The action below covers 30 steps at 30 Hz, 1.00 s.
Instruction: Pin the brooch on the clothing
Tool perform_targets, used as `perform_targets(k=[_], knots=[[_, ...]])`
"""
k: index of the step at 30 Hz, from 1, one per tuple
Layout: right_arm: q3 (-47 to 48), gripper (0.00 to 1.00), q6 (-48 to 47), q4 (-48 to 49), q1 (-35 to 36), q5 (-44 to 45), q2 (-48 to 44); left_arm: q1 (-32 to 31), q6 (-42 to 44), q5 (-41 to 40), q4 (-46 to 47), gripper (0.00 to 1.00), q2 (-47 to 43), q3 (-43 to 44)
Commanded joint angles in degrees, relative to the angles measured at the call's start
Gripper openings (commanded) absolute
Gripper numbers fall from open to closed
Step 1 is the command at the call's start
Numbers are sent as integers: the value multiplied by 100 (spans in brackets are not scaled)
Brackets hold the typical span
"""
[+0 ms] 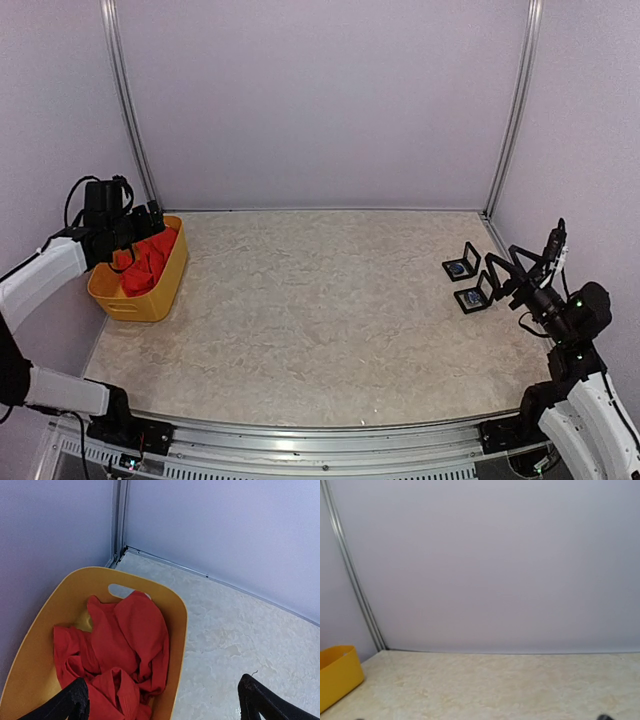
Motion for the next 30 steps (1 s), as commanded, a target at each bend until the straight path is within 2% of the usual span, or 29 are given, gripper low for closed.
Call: perform_targets(k=[1,5,8,13,16,17,18,20,21,23,25,30], knots=[[679,96,-367,-610,0,-323,506,597,-272,110,-634,99,1170,1159],[721,94,-350,-546,-2,-559,698,991,-295,-13,-719,99,2292,1691],[741,93,-350,-557,-2,-603,631,1239,-406,217,-861,99,2928,1878],[635,94,-514,-841,1,-388,345,1232,-287,980,-912,99,3789,1780],[589,94,-481,-864,-2,-436,266,1236,-208,970,-1253,96,4278,2069],[588,94,-485,-872,-2,-440,263,1238,-150,979,-1293,87,4351,2144],[599,93,-496,-887,6,-441,262,1236,-112,987,-1269,66,4339,2160],[641,93,-545,-952,12,-429,283,1241,-132,921,-1140,9,4076,2117],[678,93,-556,-987,0,-438,288,1230,-195,818,-1076,0,3726,2079],[754,93,-573,-1016,0,-458,303,1113,-195,517,-872,0,3093,1964],[810,93,-577,-1031,5,-470,318,692,80,1,-773,0,2271,2007],[923,93,-590,-954,7,-578,490,-1020,959,-1142,-1140,0,834,2788]])
